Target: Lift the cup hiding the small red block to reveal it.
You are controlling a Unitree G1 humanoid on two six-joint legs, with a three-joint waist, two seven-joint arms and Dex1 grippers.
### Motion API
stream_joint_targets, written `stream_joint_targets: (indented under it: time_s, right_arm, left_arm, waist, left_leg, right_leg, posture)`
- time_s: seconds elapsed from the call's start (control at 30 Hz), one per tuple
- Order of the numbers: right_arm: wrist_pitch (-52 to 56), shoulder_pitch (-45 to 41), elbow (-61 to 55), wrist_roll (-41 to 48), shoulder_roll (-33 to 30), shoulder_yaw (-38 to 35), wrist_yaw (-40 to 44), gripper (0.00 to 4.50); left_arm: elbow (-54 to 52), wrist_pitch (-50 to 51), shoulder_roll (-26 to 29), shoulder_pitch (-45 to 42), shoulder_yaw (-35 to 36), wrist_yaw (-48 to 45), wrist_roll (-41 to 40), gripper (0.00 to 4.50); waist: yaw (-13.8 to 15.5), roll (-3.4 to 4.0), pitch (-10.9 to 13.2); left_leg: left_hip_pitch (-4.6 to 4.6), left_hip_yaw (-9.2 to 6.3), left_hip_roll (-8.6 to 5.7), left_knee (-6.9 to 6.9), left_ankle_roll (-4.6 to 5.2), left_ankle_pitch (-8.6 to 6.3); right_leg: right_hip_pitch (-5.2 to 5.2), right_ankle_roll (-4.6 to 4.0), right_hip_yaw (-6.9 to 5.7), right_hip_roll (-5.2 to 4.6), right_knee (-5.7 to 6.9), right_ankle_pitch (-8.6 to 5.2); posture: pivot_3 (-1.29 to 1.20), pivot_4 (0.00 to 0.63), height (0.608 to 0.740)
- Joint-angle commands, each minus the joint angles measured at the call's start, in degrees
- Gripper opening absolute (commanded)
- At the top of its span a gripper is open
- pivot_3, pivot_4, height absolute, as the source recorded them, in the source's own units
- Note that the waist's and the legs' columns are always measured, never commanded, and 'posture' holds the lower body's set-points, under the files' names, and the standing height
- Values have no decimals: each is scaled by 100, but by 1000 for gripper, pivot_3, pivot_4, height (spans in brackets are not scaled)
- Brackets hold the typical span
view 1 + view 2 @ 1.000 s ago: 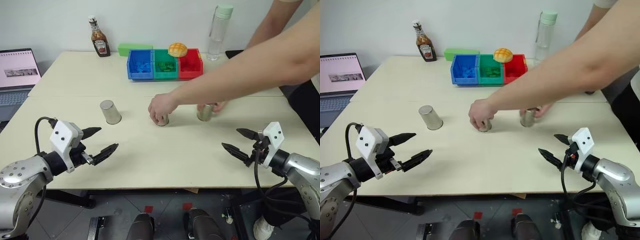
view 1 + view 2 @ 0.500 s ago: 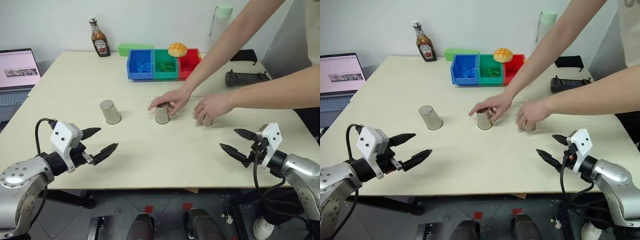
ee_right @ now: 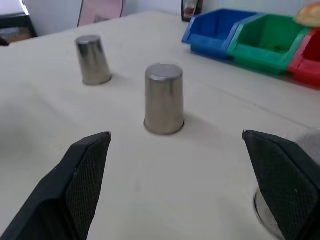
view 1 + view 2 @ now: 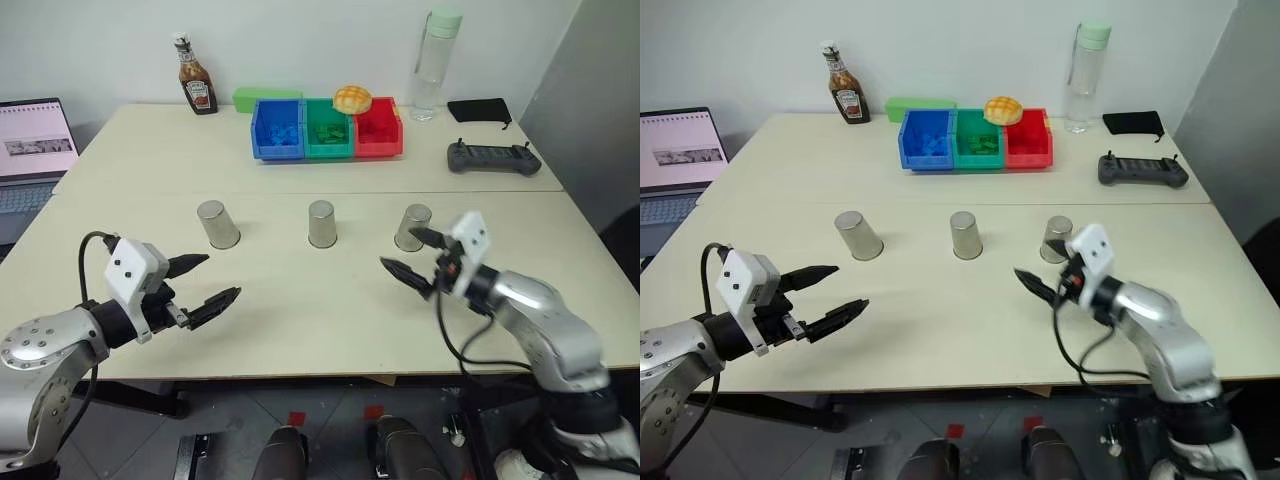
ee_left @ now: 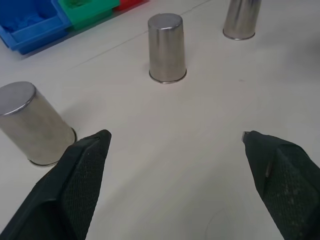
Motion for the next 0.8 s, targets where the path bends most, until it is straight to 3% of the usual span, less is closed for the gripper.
stream_joint_targets:
  time_s: [0.03,0.27,0.8]
  right_arm:
    - [24,-791,652,-459,452,333,-431,4479]
    - [117,-2233,2558,-841,1456,431,-894,4479]
    - [-1221,-3635,5725,-1300,2328,245,-841,4479]
  left_arm:
    - [-319,122,123,-108,-35,-19,-151,4500]
    - [-340,307,259,-265,-65,-76,-300,4500]
    - [-474,501,308,-370,-112,14,-353,4500]
  waist:
    - [1,0,0]
    - [-8,0,0]
    - [-63,1,0]
  left_leg:
    - [-1,0,0,-1,0,0]
    - [-6,0,2,-5,0,0]
    - [-11,1,2,-7,1,0]
  right_leg:
    - [-2,0,0,0,0,0]
    - [-11,-32,-3,0,1,18]
    - [-18,-37,-3,1,1,21]
  posture:
    - [0,150,740]
    - [0,150,740]
    - [0,150,740]
